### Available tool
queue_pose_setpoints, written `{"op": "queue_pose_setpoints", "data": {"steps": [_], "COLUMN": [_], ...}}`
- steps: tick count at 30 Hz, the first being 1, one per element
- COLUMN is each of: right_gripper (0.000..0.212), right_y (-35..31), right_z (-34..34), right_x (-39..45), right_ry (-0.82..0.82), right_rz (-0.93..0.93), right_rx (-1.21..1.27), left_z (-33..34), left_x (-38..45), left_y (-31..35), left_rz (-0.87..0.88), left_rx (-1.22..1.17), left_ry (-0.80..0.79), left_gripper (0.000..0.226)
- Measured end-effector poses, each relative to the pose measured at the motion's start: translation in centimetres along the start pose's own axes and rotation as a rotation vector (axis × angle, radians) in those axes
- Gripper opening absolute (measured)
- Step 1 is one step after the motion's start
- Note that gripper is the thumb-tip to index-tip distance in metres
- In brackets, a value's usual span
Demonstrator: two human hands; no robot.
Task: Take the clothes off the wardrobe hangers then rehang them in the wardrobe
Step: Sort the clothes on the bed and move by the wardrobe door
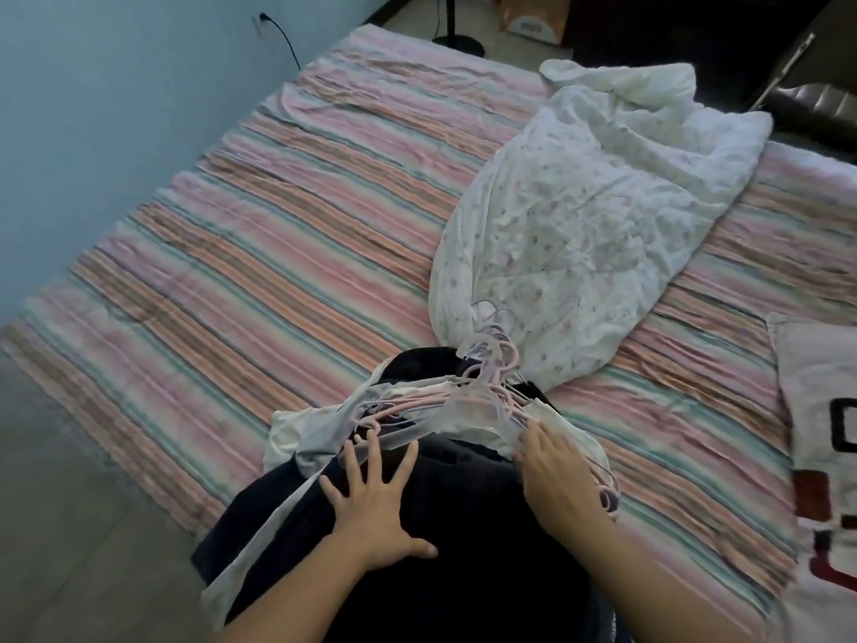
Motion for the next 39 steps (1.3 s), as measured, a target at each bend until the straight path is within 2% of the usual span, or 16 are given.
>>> {"op": "queue_pose_setpoints", "data": {"steps": [3,5,10,13,18,22,25,28,32,36,39], "right_gripper": [0.039,0.051,0.05,0.067,0.059,0.053,0.037,0.033,0.018,0.014,0.015], "right_y": [2.1,3.0,4.7,5.4,6.3,4.8,3.3,1.0,-4.2,-9.2,-13.1], "right_z": [2.3,4.1,6.9,8.6,8.8,6.2,3.4,0.1,-4.1,-6.7,-8.2], "right_x": [-0.1,-0.5,0.3,0.5,0.6,1.1,0.6,-0.5,-2.3,-5.5,-7.8], "right_ry": [-0.037,-0.118,-0.146,-0.189,-0.304,-0.399,-0.389,-0.33,-0.262,-0.283,-0.296], "right_rz": [0.063,0.105,0.16,0.19,0.206,0.271,0.292,0.271,0.205,0.142,0.101], "right_rx": [-0.074,-0.097,-0.107,-0.074,-0.096,0.066,0.045,-0.042,0.049,0.122,0.145], "left_z": [1.3,1.9,2.9,3.5,3.0,1.6,-0.2,-2.9,-6.4,-8.6,-10.3], "left_x": [2.1,3.2,5.7,6.7,6.5,4.5,2.2,-0.6,-5.3,-10.7,-14.8], "left_y": [0.6,1.1,1.5,1.5,1.5,0.8,0.3,-0.6,-1.5,-3.4,-5.3], "left_rz": [0.002,-0.005,-0.024,-0.027,0.051,0.114,0.148,0.138,0.165,0.186,0.174], "left_rx": [-0.024,-0.002,0.07,0.09,0.021,-0.101,-0.08,-0.144,-0.185,-0.162,-0.196], "left_ry": [0.009,0.014,0.002,-0.031,-0.142,-0.185,-0.164,-0.122,-0.052,-0.034,0.045], "left_gripper": [0.14,0.142,0.147,0.149,0.148,0.133,0.121,0.111,0.105,0.102,0.098]}}
Point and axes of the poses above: each hand's wrist, its own x-axis towards the middle knuckle, its own z-axis out of the palm, y = z × x, the point moved 8 cm from there along x, towards the middle knuckle, and after that the axes turned 12 degrees about x, right-handed, at the moved point
